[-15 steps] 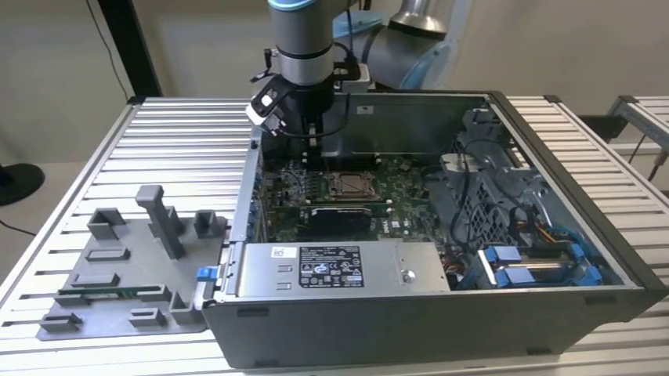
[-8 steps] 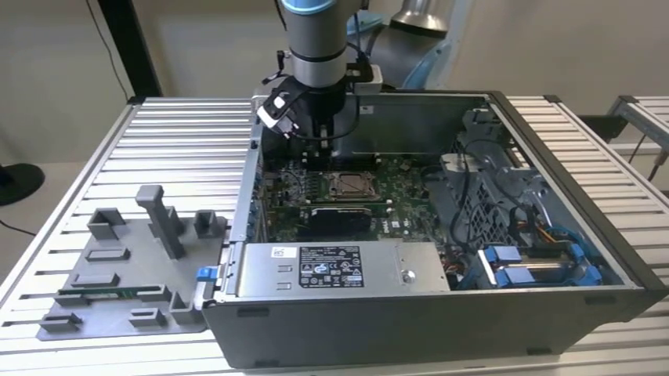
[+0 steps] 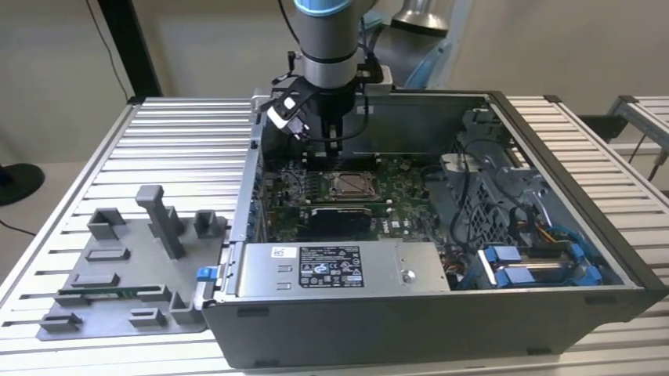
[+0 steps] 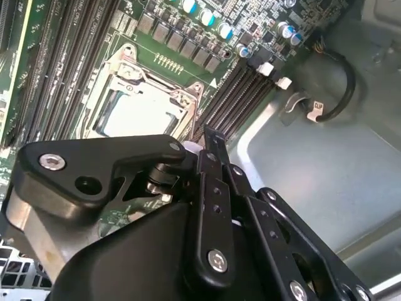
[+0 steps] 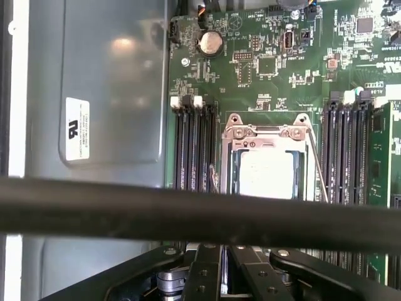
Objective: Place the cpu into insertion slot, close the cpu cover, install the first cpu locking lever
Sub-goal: 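Install the first cpu locking lever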
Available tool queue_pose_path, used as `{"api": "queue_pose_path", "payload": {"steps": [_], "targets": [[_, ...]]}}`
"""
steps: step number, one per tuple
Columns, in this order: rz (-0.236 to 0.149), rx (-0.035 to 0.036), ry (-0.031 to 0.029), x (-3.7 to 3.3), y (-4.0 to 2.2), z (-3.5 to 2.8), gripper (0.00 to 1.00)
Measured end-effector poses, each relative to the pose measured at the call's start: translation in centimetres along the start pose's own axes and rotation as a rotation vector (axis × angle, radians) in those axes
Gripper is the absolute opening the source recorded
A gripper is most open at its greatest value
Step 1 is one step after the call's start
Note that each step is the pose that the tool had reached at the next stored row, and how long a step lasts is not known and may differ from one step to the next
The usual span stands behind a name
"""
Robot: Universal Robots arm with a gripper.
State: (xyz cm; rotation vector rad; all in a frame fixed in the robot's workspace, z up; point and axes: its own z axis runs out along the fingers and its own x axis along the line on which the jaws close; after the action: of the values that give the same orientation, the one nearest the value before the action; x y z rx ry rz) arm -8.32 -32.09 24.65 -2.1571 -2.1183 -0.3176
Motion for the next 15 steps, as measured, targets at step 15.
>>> {"api": "queue_pose_path", "payload": {"steps": [15], "targets": [[0.000,0.0002,0.0012,-0.35,1.05,2.28,0.00]]}}
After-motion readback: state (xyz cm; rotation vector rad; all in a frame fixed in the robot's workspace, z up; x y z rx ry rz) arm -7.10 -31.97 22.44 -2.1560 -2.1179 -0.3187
